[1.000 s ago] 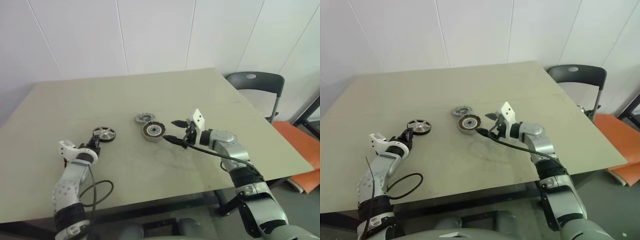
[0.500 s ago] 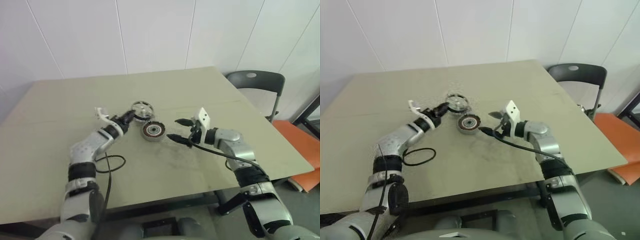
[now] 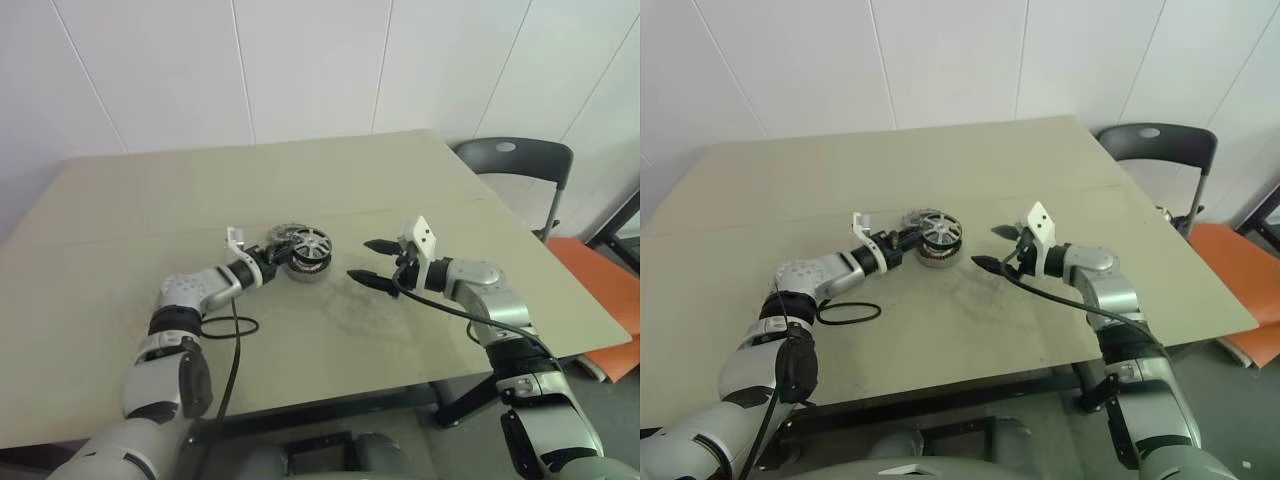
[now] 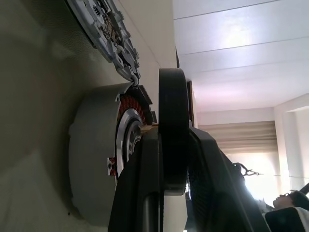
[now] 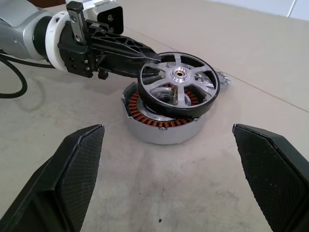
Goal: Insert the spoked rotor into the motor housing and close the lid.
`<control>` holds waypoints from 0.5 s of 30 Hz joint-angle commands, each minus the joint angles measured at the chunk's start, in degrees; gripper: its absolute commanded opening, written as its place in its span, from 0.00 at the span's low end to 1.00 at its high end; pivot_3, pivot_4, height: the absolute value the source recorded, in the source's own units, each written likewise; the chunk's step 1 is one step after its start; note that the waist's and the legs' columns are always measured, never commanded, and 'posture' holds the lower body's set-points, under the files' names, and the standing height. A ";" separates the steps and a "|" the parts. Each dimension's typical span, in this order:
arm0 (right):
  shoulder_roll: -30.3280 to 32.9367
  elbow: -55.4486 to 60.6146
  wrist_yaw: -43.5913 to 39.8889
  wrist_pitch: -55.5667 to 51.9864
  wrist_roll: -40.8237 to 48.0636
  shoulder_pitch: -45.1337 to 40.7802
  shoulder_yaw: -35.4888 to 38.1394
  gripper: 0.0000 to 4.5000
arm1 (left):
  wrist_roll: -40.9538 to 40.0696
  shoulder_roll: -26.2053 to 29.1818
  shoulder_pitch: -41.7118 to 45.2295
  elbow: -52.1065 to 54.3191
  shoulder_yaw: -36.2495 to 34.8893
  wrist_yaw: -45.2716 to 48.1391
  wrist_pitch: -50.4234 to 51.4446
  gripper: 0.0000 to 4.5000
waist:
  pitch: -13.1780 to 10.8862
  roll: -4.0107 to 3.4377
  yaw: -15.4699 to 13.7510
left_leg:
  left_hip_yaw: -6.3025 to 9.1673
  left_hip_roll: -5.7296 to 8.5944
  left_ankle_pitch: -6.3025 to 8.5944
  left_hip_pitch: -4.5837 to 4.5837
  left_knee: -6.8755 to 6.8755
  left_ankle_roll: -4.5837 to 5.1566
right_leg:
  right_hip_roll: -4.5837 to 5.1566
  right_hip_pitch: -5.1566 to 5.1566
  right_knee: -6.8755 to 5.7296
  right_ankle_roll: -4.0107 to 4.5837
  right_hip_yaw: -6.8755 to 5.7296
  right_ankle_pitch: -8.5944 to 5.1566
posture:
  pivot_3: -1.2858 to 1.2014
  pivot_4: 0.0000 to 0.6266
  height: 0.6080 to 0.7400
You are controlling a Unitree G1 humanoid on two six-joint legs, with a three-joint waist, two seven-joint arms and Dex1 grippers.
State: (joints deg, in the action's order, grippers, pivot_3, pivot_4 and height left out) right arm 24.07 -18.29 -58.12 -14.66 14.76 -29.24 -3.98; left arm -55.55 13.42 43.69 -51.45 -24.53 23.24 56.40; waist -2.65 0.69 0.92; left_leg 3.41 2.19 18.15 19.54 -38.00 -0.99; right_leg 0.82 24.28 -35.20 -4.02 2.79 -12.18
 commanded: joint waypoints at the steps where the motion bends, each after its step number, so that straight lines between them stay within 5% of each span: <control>1: 0.51 2.17 0.17 0.28 0.59 -0.49 0.79 1.00 | 0.13 0.73 0.24 2.72 -1.85 0.65 2.65 0.09 | 0.00 0.00 -0.04 | 0.00 0.00 0.00 0.01 0.00 0.00 | 0.02 0.01 0.00 0.00 0.01 0.00 | 0.52 0.00 1.00; 15: 0.17 4.12 0.50 -0.47 0.65 -0.15 0.20 1.00 | 6.51 0.02 -4.09 4.76 -0.36 1.69 0.79 0.09 | 0.01 -0.01 0.13 | -0.02 0.00 0.01 -0.05 0.00 -0.01 | 0.08 0.01 -0.09 0.01 0.05 0.01 | 0.52 0.00 1.00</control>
State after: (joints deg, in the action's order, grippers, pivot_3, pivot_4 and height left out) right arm 24.04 -17.10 -57.75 -15.03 14.74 -28.88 -4.05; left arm -50.64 12.97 40.25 -46.10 -24.84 25.05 57.92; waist -2.64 0.68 1.05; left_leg 3.38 2.19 18.16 19.48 -38.00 -1.00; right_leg 0.90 24.29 -35.31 -4.01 2.84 -12.17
